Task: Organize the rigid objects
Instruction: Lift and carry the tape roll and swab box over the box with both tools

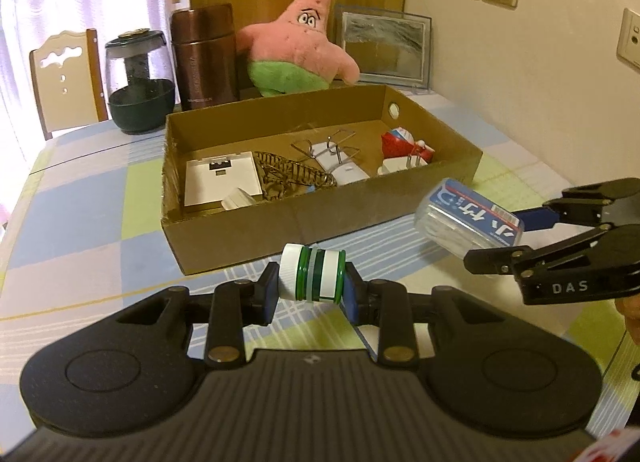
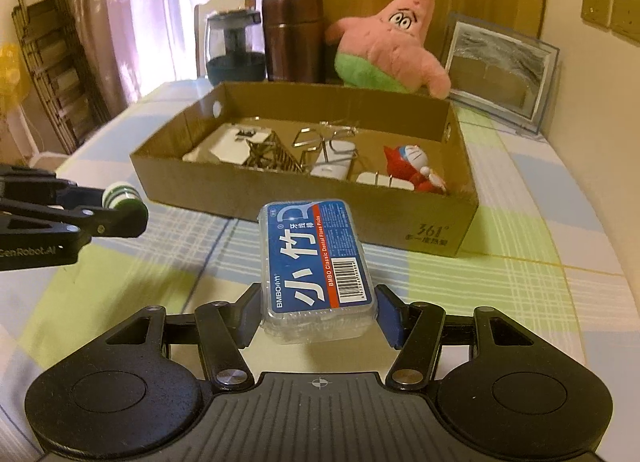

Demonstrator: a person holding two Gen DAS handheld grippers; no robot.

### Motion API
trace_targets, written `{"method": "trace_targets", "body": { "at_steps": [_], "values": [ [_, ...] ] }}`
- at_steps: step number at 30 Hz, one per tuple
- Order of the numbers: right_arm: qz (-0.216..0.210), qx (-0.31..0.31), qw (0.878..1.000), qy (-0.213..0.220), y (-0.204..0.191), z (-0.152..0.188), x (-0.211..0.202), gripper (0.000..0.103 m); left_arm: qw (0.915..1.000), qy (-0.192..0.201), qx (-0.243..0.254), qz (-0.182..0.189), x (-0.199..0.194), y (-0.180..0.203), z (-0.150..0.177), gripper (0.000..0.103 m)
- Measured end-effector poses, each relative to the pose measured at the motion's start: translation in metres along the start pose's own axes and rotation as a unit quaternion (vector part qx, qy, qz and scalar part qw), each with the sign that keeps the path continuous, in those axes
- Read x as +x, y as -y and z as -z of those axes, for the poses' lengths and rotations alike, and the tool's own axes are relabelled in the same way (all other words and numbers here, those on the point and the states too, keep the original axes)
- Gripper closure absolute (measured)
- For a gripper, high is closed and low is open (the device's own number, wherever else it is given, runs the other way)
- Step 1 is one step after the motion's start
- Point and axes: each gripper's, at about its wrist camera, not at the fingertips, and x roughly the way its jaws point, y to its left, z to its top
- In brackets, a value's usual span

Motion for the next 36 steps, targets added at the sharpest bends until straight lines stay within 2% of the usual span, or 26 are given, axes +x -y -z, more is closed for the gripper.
{"method": "trace_targets", "body": {
  "at_steps": [17,36],
  "values": [
    [0.008,0.047,0.998,0.040,0.017,-0.013,-0.030,0.047,0.9991,0.031,-0.019,-0.022,-0.023,0.002,-0.012,0.076],
    [0.027,0.068,0.995,0.072,0.037,-0.038,-0.037,0.047,0.9979,0.053,-0.025,-0.026,-0.022,0.004,-0.032,0.076]
  ]
}}
